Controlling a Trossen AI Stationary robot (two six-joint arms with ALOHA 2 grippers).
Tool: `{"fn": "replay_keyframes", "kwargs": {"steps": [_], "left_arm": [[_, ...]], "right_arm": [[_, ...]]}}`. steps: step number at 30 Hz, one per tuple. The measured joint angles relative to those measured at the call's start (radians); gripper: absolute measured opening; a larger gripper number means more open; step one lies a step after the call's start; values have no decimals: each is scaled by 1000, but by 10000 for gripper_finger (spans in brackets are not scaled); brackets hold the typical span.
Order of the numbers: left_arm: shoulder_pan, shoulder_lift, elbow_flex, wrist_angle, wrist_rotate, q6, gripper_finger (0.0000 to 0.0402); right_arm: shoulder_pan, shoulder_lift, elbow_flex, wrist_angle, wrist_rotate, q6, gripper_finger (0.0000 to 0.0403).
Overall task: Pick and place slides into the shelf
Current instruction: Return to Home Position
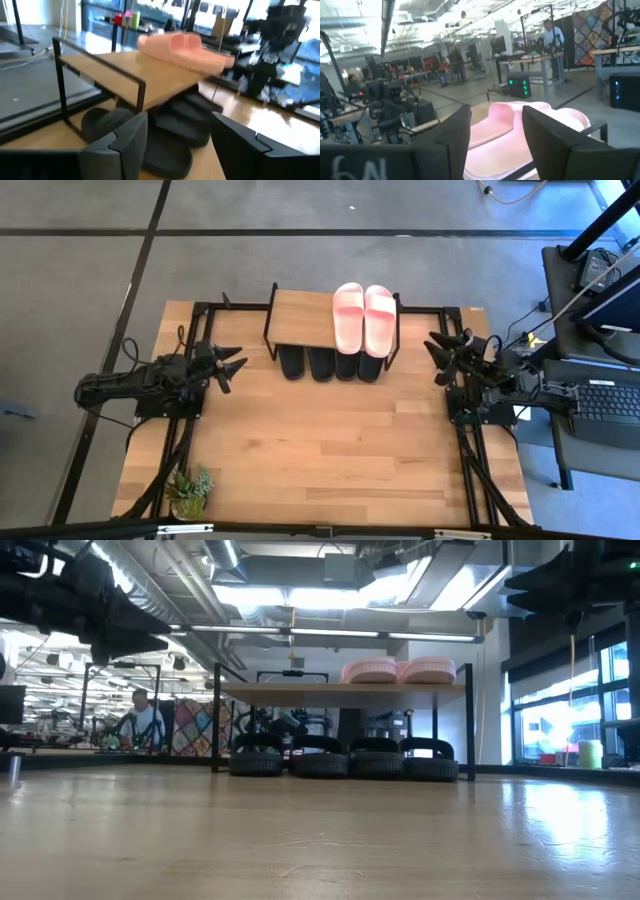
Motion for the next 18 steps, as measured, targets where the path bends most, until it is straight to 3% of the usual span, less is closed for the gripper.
{"fn": "replay_keyframes", "kwargs": {"steps": [18], "left_arm": [[0, -1, -69, 74, -48, 53, 204]], "right_arm": [[0, 0, -247, 353, 1, 27, 179]]}}
